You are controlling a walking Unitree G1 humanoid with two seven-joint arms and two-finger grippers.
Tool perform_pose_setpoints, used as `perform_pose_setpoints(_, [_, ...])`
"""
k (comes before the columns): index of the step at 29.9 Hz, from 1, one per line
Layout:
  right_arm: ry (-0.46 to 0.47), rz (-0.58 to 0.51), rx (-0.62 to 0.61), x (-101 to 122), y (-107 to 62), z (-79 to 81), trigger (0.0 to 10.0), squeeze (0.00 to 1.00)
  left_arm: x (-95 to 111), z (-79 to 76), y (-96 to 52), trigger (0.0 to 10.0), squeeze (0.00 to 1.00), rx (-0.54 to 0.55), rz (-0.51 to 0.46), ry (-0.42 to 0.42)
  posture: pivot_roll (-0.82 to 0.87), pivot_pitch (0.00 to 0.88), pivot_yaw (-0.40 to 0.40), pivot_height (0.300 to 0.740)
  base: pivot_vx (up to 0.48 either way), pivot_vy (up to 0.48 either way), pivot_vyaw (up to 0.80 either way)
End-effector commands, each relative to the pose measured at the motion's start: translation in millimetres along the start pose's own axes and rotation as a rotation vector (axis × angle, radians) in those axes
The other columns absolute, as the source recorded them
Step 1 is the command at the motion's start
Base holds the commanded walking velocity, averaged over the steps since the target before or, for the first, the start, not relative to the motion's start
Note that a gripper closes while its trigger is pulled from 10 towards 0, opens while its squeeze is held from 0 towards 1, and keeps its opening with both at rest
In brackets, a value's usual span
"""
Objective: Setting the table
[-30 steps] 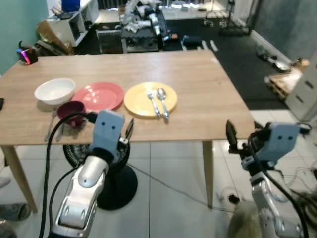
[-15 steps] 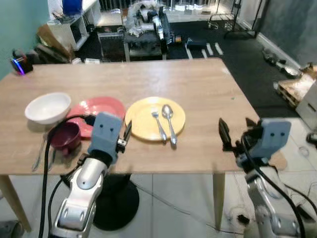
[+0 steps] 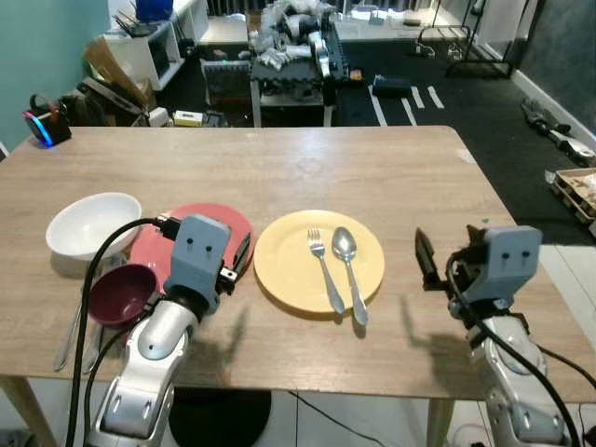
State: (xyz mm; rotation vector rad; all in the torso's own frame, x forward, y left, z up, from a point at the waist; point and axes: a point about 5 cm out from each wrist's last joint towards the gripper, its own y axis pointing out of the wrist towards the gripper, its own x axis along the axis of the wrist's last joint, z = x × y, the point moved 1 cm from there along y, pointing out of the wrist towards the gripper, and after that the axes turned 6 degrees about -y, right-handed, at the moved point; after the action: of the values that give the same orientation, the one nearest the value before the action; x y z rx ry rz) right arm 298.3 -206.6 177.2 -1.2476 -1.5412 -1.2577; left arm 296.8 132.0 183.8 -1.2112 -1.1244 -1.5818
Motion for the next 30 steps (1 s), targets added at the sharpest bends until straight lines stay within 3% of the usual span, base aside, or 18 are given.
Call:
perform_pose_setpoints(1, [-0.021,0.075,0.040,-13,-3.5,4.2,10.0,0.00,-3,-1.2,-2.3,10.0,0.00,-0.010,0.018,-0.003,-0.02,0.000,0.104,0.740,0.000,0.000,0.00])
perform_pose_setpoints(4, [-0.012,0.112,0.076,-17,-3.9,8.5,10.0,0.00,-3,-1.2,-2.2,10.0,0.00,-0.013,0.024,-0.002,-0.01,0.000,0.102,0.740,0.000,0.000,0.00])
perform_pose_setpoints(7, [0.105,0.121,0.146,-13,-5.5,26.6,10.0,0.00,-9,1.3,-1.3,10.0,0.00,-0.014,0.082,-0.013,-0.01,0.000,0.098,0.740,0.000,0.000,0.00])
perform_pose_setpoints(8, [0.105,0.121,0.146,-13,-5.5,26.6,10.0,0.00,-9,1.3,-1.3,10.0,0.00,-0.014,0.082,-0.013,-0.01,0.000,0.098,0.740,0.000,0.000,0.00])
perform_pose_setpoints(9, [0.139,0.117,0.174,-10,-6.1,33.2,10.0,0.00,-11,2.2,-1.0,10.0,0.00,-0.014,0.102,-0.021,-0.01,0.000,0.098,0.740,0.000,0.000,0.00])
perform_pose_setpoints(10, [0.189,0.110,0.255,-3,-6.9,54.5,10.0,0.00,-15,4.2,-0.3,10.0,0.00,-0.024,0.128,-0.019,-0.01,0.000,0.099,0.740,0.000,0.000,0.00])
perform_pose_setpoints(11, [0.199,0.108,0.283,0,-7.2,62.3,10.0,0.00,-16,4.9,-0.1,10.0,0.00,-0.028,0.137,-0.016,-0.01,0.000,0.099,0.740,0.000,0.000,0.00])
perform_pose_setpoints(14, [0.204,0.107,0.301,2,-7.4,67.0,10.0,0.00,-16,5.3,0.1,10.0,0.00,-0.029,0.143,-0.014,-0.01,0.000,0.099,0.740,0.000,0.000,0.00])
perform_pose_setpoints(16, [0.188,0.132,0.326,1,-3.3,82.7,10.0,0.00,-16,6.2,2.6,10.0,0.00,-0.035,0.142,-0.011,0.00,0.000,0.100,0.740,0.000,0.000,0.00])
perform_pose_setpoints(18, [0.188,0.132,0.326,1,-3.3,82.7,10.0,0.00,-16,6.2,2.6,10.0,0.00,-0.035,0.142,-0.011,0.00,0.000,0.100,0.740,0.000,0.000,0.00])
perform_pose_setpoints(20, [0.168,0.166,0.323,-2,3.9,95.2,10.0,0.00,-14,6.0,5.8,10.0,0.00,-0.040,0.141,-0.003,0.01,0.000,0.090,0.740,0.000,0.000,0.00])
perform_pose_setpoints(30, [0.156,0.250,0.331,-10,12.4,110.2,10.0,0.00,-13,8.6,3.4,10.0,0.00,-0.021,0.153,0.004,0.02,0.000,0.076,0.740,0.000,0.000,0.00])
